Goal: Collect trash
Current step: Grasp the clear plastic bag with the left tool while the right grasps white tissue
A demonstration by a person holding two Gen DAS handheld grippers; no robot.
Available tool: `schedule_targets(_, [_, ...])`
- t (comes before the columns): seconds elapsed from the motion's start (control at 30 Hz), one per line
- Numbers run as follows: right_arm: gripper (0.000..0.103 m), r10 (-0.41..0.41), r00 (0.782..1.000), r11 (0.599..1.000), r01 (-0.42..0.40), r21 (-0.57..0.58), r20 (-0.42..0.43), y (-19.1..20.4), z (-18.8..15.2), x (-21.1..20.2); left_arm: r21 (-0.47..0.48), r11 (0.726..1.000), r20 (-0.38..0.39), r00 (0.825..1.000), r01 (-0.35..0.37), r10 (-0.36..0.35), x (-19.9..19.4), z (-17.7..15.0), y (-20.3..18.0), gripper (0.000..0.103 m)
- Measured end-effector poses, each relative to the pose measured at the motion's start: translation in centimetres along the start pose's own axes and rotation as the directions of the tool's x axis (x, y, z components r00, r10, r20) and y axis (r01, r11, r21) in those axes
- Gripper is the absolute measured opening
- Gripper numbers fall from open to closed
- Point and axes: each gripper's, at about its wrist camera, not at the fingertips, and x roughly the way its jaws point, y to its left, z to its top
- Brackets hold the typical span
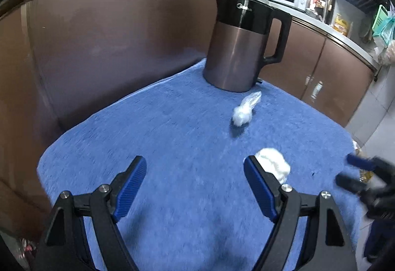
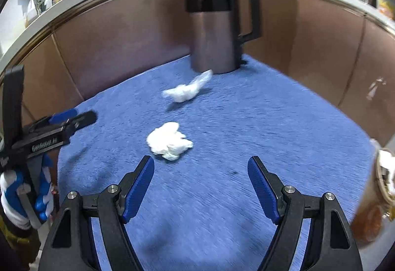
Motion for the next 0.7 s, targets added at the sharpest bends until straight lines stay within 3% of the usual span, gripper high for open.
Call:
schedule_targets(0.2, [0.076,0.121,0.992,0.993,-0.12,0.025,-0.041,0.8,1.1,4.3,0.045,0.993,-0.054,0.993,0.106,-0.104,5.0,4.1,-1.5,0.08])
schedule_targets(0.37, [0.074,0.177,0.982,0.984,-0.175,0.043,-0.066,1.3,1.8,7.4,0.039,0.975,-0.15,0.966,0.22,-0.212,10.6,6.2,-3.6,0.08])
schedule_targets(0.53, [0.072,0.186,0.979,0.982,-0.182,0.054,-0.081,1.4,2.4,9.6,0.044,0.972,-0.217,0.952,0.229,-0.215,15.4,6.8,-5.6,0.08])
schedule_targets(0.63, [0.066,0.197,0.976,0.979,-0.191,0.065,-0.092,1.4,2.3,10.4,0.041,0.975,-0.248,0.947,0.22,-0.204,17.1,6.4,-6.2,0.067])
schedule_targets(0.7, [0.056,0.199,0.975,0.979,-0.193,0.067,-0.102,1.5,2.1,10.9,0.045,0.974,-0.261,0.943,0.224,-0.205,17.9,6.3,-6.4,0.057])
